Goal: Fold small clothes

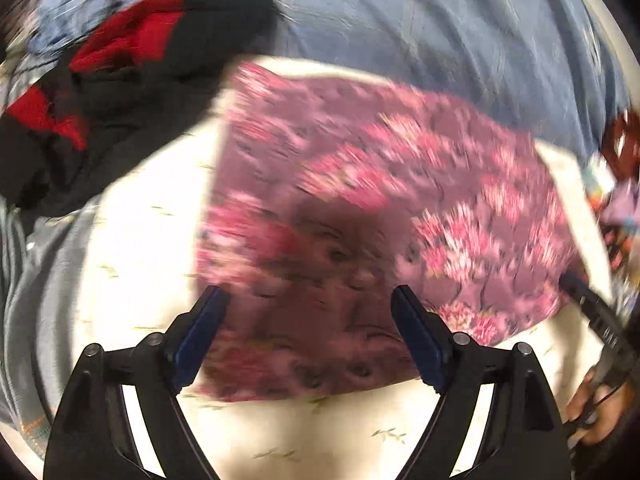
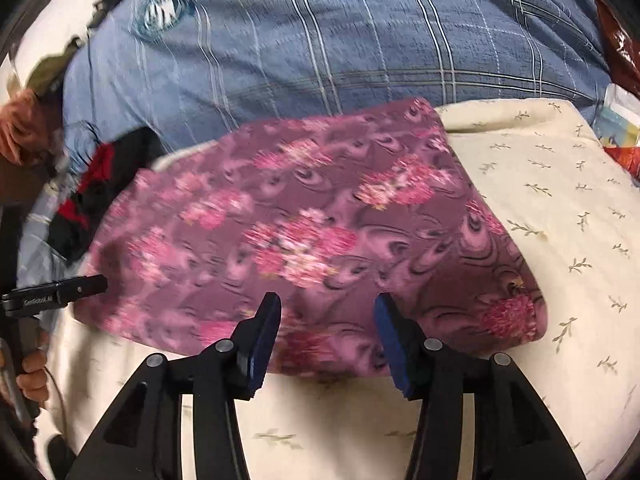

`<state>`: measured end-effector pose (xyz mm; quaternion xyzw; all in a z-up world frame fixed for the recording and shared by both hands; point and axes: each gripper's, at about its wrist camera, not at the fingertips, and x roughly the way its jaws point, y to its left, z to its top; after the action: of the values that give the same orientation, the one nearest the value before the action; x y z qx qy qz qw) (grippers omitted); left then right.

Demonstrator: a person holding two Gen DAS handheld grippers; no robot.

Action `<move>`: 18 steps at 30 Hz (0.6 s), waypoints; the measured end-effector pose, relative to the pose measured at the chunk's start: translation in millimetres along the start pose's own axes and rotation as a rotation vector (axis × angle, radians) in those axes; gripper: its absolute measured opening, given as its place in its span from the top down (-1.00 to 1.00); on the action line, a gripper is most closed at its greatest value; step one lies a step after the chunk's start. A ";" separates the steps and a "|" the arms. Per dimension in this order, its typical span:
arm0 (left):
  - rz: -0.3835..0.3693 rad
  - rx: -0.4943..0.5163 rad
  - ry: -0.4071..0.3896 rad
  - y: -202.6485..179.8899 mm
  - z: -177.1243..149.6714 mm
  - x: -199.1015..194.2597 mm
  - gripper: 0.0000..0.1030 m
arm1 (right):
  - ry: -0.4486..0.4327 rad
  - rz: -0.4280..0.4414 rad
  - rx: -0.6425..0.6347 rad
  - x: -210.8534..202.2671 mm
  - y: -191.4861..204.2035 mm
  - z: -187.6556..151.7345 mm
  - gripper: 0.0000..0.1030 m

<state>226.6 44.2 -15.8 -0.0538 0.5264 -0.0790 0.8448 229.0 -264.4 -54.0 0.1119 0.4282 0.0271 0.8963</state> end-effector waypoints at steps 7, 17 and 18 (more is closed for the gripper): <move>-0.041 -0.174 -0.019 62.1 32.8 -16.3 -0.66 | -0.072 0.018 0.093 -18.0 -19.8 20.3 0.02; -0.094 -0.218 0.091 73.0 112.8 49.6 -0.66 | -0.089 0.037 0.352 28.7 -107.0 114.2 -0.06; -0.091 -0.219 0.095 72.8 121.1 58.3 -0.66 | -0.082 0.037 0.370 40.1 -113.3 122.2 -0.06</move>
<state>366.2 105.6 -26.5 -0.1659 0.5683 -0.0617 0.8036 343.5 -390.5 -35.6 0.2839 0.3867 -0.0402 0.8765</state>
